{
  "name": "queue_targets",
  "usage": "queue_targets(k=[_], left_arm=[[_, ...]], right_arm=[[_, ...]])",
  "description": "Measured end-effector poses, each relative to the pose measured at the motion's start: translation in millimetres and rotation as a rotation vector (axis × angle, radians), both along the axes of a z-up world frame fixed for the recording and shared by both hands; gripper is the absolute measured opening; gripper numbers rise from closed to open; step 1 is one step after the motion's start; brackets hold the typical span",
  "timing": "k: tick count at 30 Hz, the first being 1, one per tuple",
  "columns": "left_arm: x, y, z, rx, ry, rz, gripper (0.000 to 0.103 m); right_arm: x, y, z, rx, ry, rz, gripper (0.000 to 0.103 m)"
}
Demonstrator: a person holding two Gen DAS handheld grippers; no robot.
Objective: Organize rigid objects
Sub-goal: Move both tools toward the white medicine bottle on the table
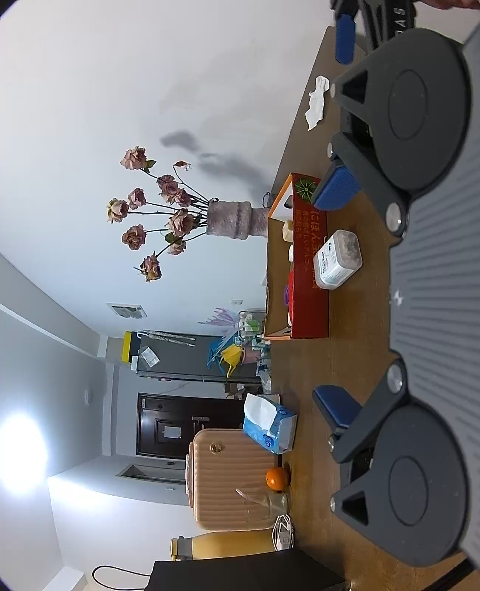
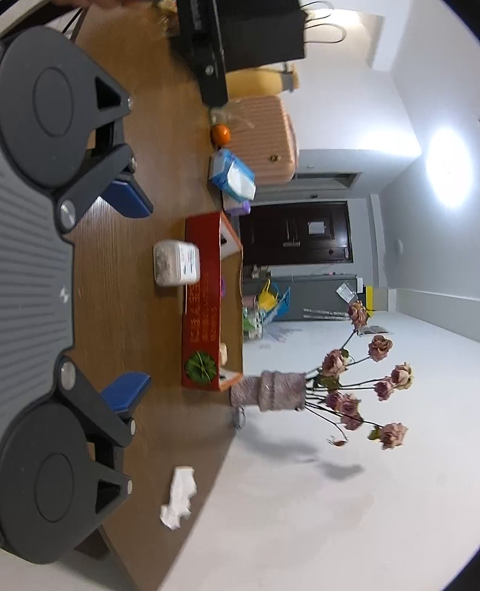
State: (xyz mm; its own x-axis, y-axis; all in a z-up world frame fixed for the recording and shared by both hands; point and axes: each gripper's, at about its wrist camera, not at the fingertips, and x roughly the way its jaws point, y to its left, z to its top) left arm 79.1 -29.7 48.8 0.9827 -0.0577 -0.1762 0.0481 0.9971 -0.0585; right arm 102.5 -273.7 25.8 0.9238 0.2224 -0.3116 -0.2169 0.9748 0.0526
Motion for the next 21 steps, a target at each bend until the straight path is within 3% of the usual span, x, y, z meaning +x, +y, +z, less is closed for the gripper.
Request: queue_targets(k=[12,21], left_arm=[[-1,10,2,-0.037,0.001,0.015,0.103],[7,20,-23,-0.047,0.061,0.021,0.103]], right_arm=[[-1,10,10,-0.025,-0.007,0.020,0.091],[23,16,-8,-0.022,0.038,0.006,0.091]])
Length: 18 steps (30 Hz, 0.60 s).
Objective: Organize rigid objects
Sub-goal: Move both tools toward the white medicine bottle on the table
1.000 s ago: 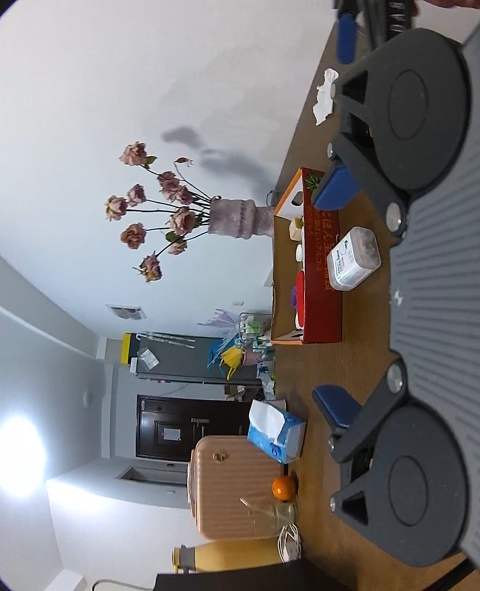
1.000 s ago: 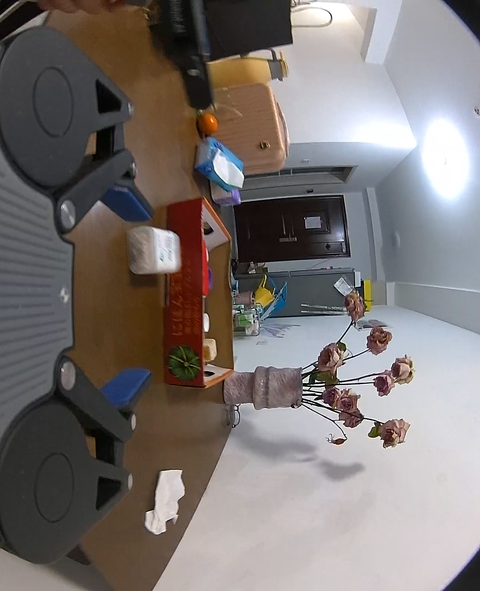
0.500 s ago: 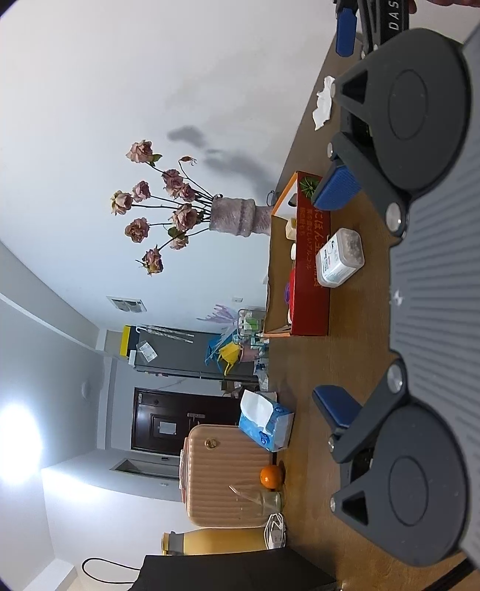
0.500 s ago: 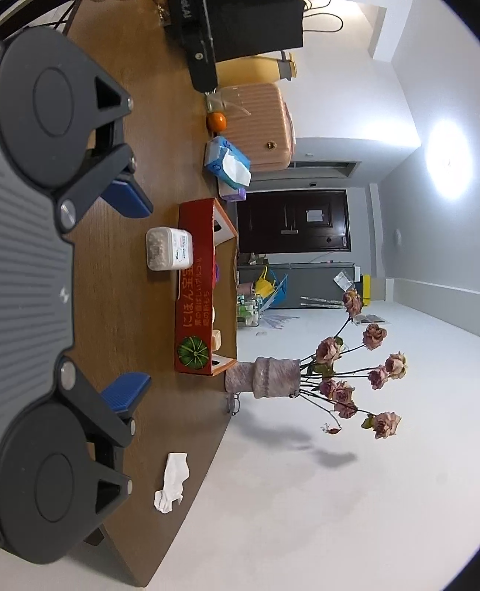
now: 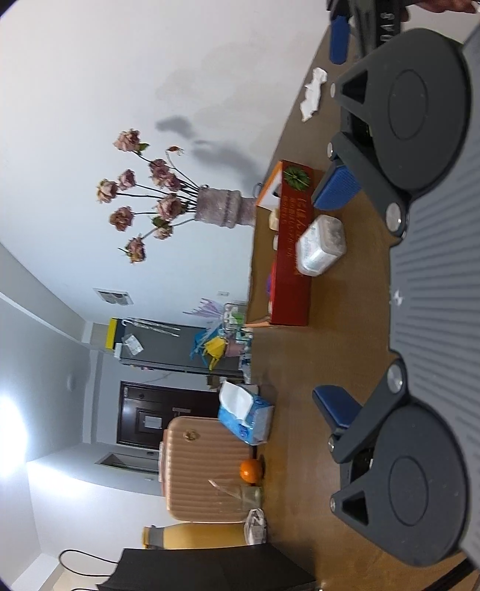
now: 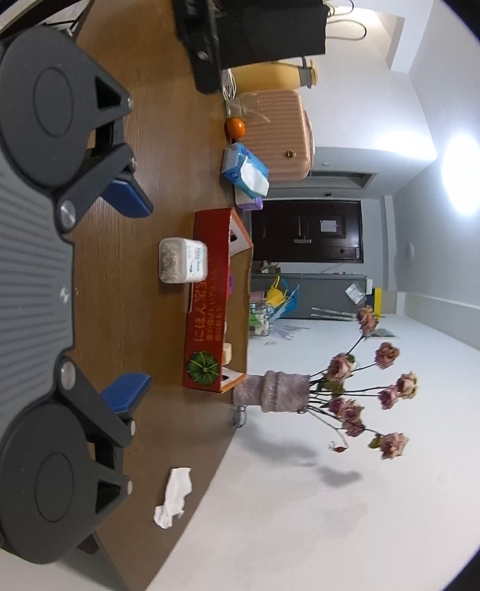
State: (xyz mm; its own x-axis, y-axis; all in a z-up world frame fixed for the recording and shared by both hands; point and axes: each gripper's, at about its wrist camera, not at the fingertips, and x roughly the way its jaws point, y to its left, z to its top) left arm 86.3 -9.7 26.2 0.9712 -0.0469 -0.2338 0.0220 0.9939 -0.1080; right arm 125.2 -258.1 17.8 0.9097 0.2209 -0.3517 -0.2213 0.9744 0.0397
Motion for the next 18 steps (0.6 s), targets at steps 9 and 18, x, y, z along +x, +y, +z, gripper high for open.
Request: queue_targets(k=[9,18], left_arm=[[23,11,-24,-0.046,0.072,0.029,0.103],[140,4,2,0.046,0.137,-0.186,0.103]], right_arm=[[54,12,-21,0.032,0.067,-0.007,0.091],[133,2,-33,0.350,0.190,0.034,0.089]])
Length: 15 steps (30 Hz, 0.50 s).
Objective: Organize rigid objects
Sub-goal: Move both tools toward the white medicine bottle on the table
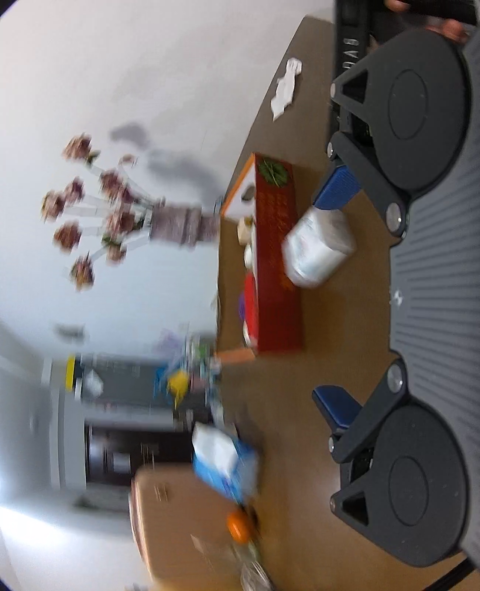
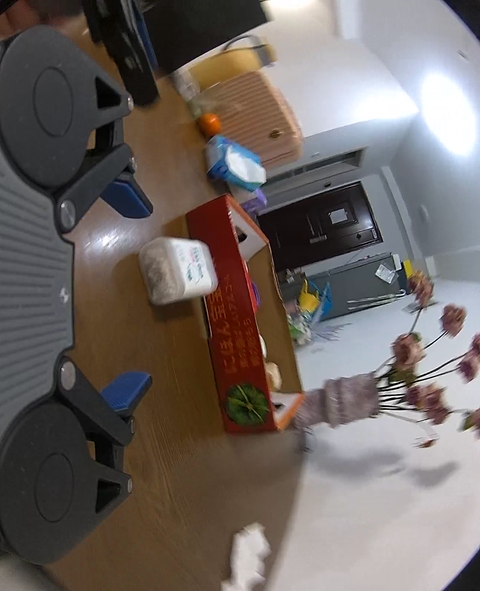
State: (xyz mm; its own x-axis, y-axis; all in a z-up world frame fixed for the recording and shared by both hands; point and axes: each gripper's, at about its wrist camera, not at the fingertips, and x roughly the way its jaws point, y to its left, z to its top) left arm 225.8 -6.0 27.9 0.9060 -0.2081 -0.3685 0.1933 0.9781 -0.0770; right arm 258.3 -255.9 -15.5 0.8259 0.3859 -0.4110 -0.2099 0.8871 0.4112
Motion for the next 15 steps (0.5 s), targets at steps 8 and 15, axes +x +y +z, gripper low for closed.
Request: queue_targets(k=[8,15], left_arm=[[155,-35,-11,0.093,0.191,-0.348,0.090],[207,-27,-35,0.035,0.299,-0.405,0.060]], right_arm=[[66,12,-29,0.212,0.130,0.049,0.064],[81,32,-40,0.275,0.170,0.158,0.059]])
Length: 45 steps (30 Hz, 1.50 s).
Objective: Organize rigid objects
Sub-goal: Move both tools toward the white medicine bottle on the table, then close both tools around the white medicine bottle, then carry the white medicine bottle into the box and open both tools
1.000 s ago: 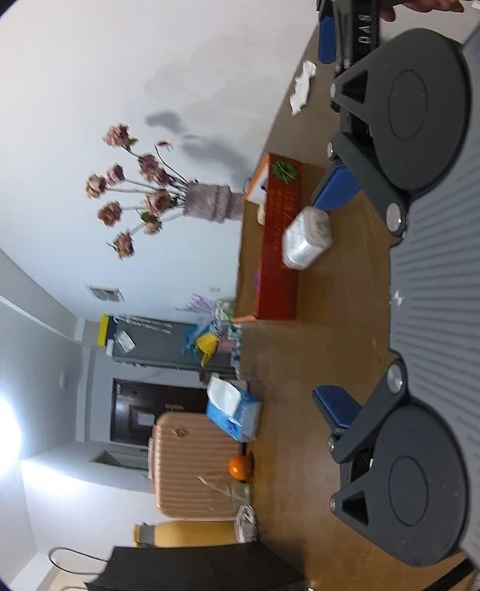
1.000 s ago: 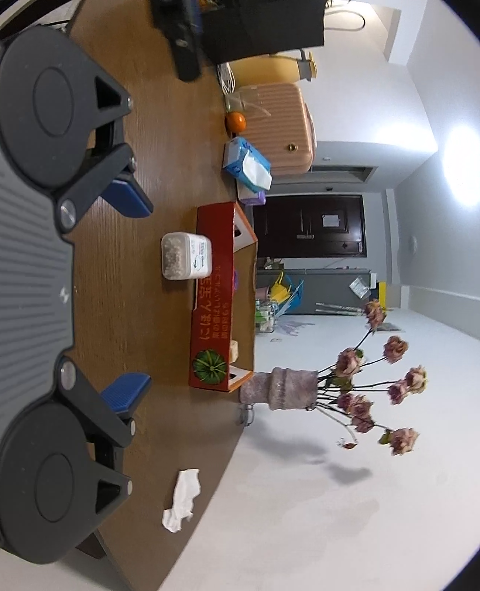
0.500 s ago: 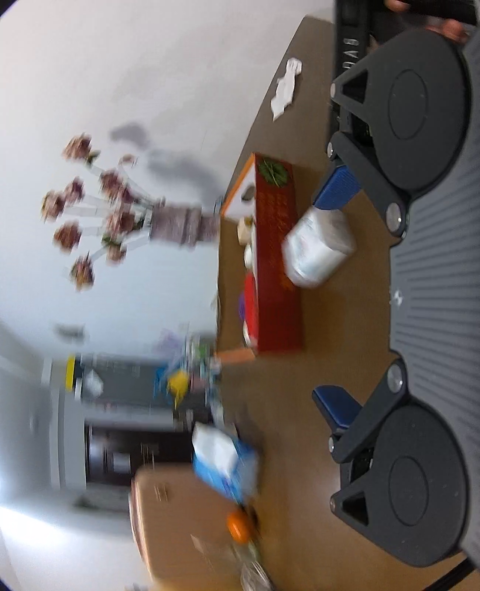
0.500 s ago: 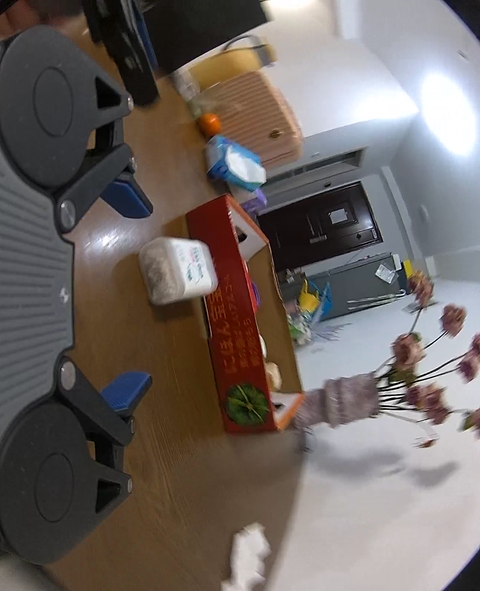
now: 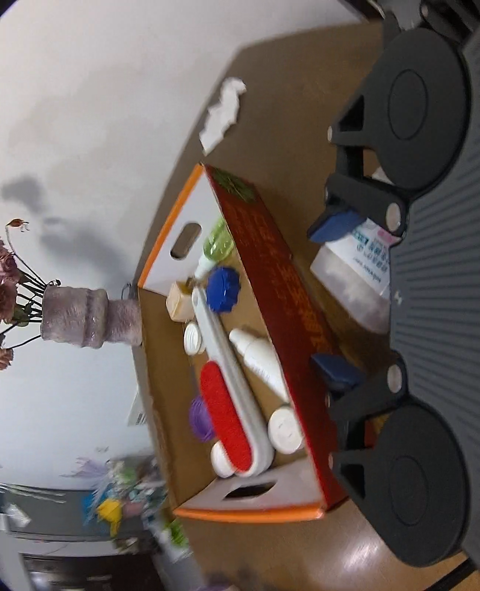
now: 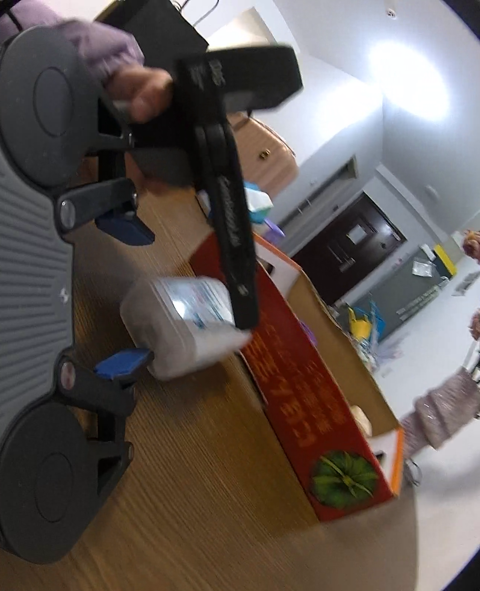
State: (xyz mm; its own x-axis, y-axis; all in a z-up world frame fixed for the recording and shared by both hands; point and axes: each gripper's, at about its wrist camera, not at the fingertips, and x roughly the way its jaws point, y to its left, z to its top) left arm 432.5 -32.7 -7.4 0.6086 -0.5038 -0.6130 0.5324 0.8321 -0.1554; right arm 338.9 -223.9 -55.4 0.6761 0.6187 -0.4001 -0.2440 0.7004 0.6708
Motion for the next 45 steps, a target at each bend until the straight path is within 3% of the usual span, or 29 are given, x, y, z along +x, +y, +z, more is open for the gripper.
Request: queue_targets(k=[6,10,14,16,21,28,29,31,32,33,34,36,41,45], left_arm=[[-26,22,-3,-0.098,-0.002,0.085,0.036],[-46,19,-3,-0.146,0.025,0.131,0.034],[-81,5,-5,-0.199,0.085,0.165,0.029],[-102,-6,-9,-0.206,0.104,0.193,0.027],[-152,-18,-9,-0.310,0.158,0.288,0.024],[-191,-25,-3,-0.315,0.173,0.297,0.024],[-190,-25,-2,-0.312,0.166,0.304,0.028],[-187,-26,1,-0.301,0.142,0.328,0.049],[-186,-27,2,-0.298,0.133,0.335,0.068],[-182,-28,1,-0.298,0.128,0.335,0.075],[-177,-30,0,-0.290,0.131,0.337,0.070],[-170,-35,-5,-0.274,0.153,0.340,0.048],[-170,-39,-3,-0.281,0.142,0.377,0.034],[-160,-40,16,-0.308,0.098,0.368,0.033]], right_arm=[[-2,-6,4,-0.013,-0.031,-0.017,0.056],[-2,-19,2,-0.020,-0.015,-0.077,0.053],[-11,-37,9,-0.098,-0.024,-0.142,0.036],[-18,-49,11,-0.098,-0.033,-0.143,0.032],[-48,-65,21,-0.172,-0.064,-0.097,0.029],[-87,-87,17,-0.125,-0.045,-0.062,0.029],[-86,-89,16,-0.113,-0.041,-0.062,0.030],[-83,-90,15,-0.106,-0.042,-0.072,0.031],[-81,-90,14,-0.105,-0.044,-0.073,0.032],[-79,-90,14,-0.099,-0.043,-0.071,0.032],[-76,-89,12,-0.087,-0.039,-0.063,0.032],[-72,-86,10,-0.067,-0.033,-0.041,0.033],[-72,-85,16,-0.108,-0.048,-0.045,0.030],[-64,-93,32,-0.079,-0.095,-0.058,0.029]])
